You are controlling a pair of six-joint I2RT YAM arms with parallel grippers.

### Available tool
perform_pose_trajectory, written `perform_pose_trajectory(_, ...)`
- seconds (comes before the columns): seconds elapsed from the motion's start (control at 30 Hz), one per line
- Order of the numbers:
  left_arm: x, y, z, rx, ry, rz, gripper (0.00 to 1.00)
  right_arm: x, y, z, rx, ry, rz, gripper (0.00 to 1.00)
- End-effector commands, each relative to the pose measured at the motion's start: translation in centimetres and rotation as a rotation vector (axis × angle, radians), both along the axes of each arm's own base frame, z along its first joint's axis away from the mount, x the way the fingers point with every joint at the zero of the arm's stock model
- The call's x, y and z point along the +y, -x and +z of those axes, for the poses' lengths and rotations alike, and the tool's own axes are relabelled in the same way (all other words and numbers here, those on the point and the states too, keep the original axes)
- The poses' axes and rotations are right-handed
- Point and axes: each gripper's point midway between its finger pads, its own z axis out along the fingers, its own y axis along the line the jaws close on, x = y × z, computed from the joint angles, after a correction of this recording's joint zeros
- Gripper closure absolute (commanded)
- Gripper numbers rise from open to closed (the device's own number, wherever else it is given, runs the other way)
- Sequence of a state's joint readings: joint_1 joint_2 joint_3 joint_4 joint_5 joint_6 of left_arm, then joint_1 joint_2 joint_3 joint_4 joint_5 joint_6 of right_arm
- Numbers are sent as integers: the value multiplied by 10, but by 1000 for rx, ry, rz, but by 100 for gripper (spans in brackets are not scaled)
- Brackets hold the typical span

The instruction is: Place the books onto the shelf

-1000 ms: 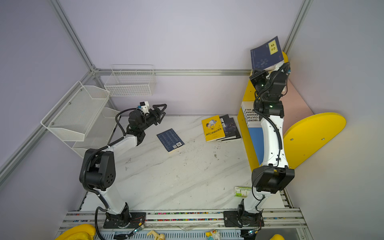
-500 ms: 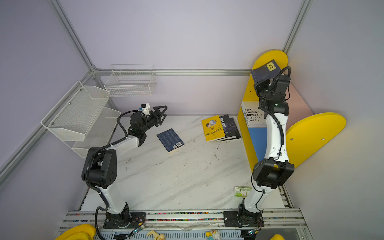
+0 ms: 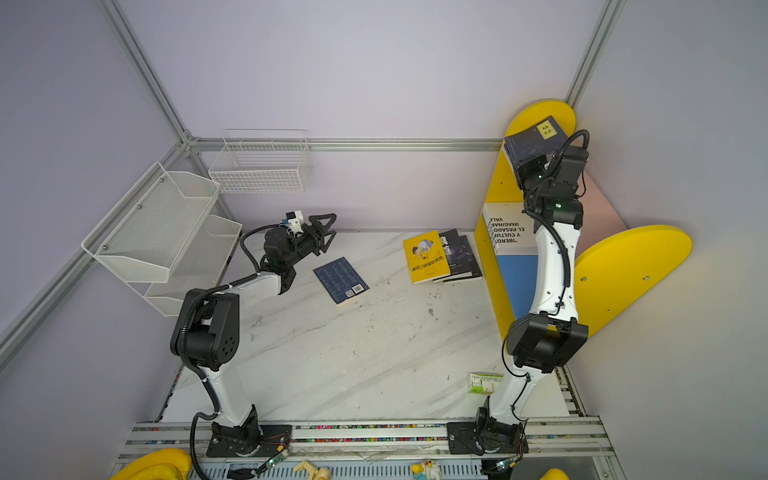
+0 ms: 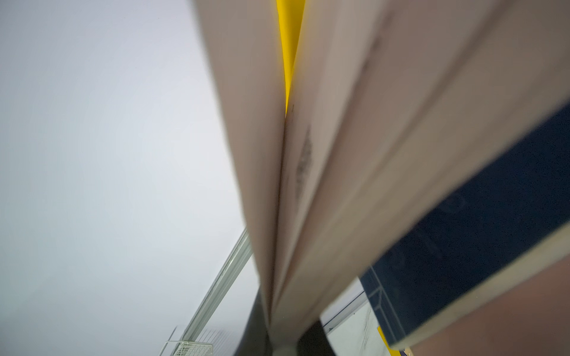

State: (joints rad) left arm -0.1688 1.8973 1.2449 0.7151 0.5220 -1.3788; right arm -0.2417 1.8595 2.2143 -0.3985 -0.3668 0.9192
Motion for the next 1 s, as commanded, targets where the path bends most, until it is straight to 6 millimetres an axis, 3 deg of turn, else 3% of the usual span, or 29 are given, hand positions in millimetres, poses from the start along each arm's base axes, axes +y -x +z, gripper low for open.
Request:
perform_pose_trajectory(0.0, -3, 5, 8, -34, 21, -23, 14, 1, 2, 16, -42, 9, 3, 98)
perform_pose_trajectory(0.27, -2, 5, 12, -37, 37, -19, 6, -5, -6, 3, -19, 11, -22, 98)
perform_pose_trajectory(0.3, -2, 6, 13, -40, 37, -19, 1, -7, -6, 4, -20, 13, -32, 98)
perform_pose_trajectory(0.67, 0, 8, 12, -40, 42, -9, 0, -11, 2, 23, -85, 15, -52, 98)
perform_pose_trajectory(0.97, -2, 5, 9, -31, 47, -17, 0, -4, -11, 5, -49, 1, 12, 98)
